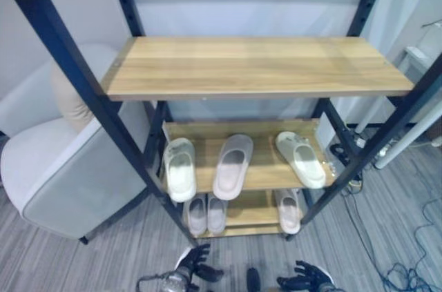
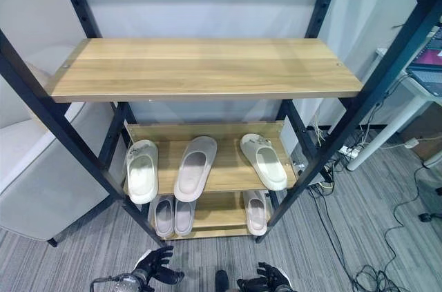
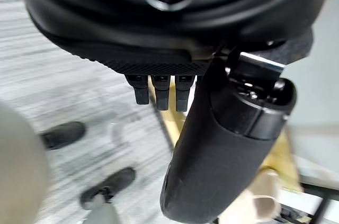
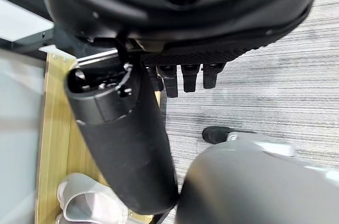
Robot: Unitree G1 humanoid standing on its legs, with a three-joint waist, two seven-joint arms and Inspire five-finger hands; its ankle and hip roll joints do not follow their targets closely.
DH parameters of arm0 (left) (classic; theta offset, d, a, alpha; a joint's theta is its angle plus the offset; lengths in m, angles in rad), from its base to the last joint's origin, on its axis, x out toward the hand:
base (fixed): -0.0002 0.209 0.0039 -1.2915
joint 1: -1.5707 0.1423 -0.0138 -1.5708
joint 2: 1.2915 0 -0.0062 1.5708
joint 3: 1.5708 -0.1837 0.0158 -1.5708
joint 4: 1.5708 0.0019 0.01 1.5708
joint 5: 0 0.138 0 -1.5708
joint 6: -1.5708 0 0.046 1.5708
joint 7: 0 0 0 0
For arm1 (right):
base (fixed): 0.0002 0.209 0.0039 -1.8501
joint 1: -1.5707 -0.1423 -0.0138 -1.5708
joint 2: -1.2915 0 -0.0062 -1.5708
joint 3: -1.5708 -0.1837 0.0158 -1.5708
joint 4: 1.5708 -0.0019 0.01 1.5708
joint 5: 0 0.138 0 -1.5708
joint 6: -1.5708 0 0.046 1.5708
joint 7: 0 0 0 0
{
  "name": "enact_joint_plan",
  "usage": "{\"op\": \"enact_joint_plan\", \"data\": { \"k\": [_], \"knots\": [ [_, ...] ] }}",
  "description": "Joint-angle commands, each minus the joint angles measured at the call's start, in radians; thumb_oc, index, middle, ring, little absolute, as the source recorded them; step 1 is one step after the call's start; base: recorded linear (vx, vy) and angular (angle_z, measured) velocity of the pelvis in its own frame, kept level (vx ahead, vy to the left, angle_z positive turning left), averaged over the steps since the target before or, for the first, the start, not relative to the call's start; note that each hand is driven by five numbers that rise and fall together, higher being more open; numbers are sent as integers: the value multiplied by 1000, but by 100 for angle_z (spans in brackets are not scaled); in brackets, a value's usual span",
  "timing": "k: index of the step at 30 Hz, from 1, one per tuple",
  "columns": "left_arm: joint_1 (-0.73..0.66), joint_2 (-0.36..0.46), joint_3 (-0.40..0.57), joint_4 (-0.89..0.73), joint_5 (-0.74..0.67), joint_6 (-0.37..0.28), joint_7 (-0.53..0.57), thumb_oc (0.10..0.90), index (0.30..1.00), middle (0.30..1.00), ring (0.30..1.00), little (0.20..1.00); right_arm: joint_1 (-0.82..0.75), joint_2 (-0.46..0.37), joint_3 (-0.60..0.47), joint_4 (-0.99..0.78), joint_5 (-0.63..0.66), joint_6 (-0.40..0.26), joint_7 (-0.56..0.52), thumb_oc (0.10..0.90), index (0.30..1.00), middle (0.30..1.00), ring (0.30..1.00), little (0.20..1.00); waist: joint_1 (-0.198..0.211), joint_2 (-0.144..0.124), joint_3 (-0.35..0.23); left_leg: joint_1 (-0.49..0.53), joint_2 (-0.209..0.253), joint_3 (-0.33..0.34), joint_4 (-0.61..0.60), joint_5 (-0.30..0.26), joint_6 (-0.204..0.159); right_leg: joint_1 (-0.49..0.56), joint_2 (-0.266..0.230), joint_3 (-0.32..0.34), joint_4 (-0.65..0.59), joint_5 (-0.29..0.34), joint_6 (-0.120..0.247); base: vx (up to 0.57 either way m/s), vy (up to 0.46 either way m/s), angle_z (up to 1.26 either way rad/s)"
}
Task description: Arrange the slippers neatly on the shoe rack.
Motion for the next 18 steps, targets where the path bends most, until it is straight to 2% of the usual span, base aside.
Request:
{"op": "enact_joint_plan", "data": {
  "k": [1,2,3,5,10,11,14,18],
  "knots": [
    [-78,34,8,-60,-18,-53,1,800,900,900,900,900,-9,-44,0,-41,-5,-41,-7,800,900,900,900,900,2,-31,11,-88,-18,-101,61,-57,-18,97,-91,53,32,-106,20,-22,-126,-5],
    [-68,46,9,-125,-15,-56,-11,800,900,900,900,900,-7,-50,-7,-29,-8,-41,-11,800,900,900,900,900,15,-39,-3,-101,-7,-87,74,-54,-38,140,-96,40,-46,-110,19,-80,-251,14],
    [-59,55,3,-187,-26,-54,-24,800,900,900,900,900,-4,-61,-11,-33,-8,-42,-10,800,900,900,900,900,18,-36,-1,-126,13,-86,95,-28,-61,162,-72,50,-93,-106,9,-80,-252,9],
    [-51,64,1,-229,-35,-52,-35,800,900,900,900,900,-1,-68,-15,-40,-8,-41,-10,800,900,900,900,900,18,-32,1,-125,19,-85,88,-22,-67,175,-65,41,-111,-104,4,-55,-142,-6],
    [-22,100,-36,-425,-48,-48,-99,800,900,900,900,900,10,-98,-55,-44,14,-38,-8,800,900,900,900,900,-5,4,15,-127,51,-63,57,24,-90,229,-36,-2,-183,-102,-19,-50,-83,24],
    [-20,101,-35,-427,-49,-46,-100,800,900,900,900,900,10,-98,-55,-44,14,-39,-8,800,900,900,900,900,-6,4,15,-126,51,-64,56,25,-90,231,-36,-3,-184,-101,-19,10,-45,25],
    [14,129,-48,-563,-117,-40,-162,800,900,900,900,900,18,-107,-61,-36,8,-36,-1,800,900,900,900,900,-16,29,15,-104,59,-54,24,40,-98,249,-27,-13,-208,-102,-23,13,-11,17],
    [27,138,-60,-645,-175,-39,-199,800,900,900,900,900,35,-110,-62,-47,1,-34,5,800,900,900,900,900,-26,43,18,-92,63,-46,11,50,-103,262,-24,-19,-211,-106,-25,4,1,3]
  ]
}}
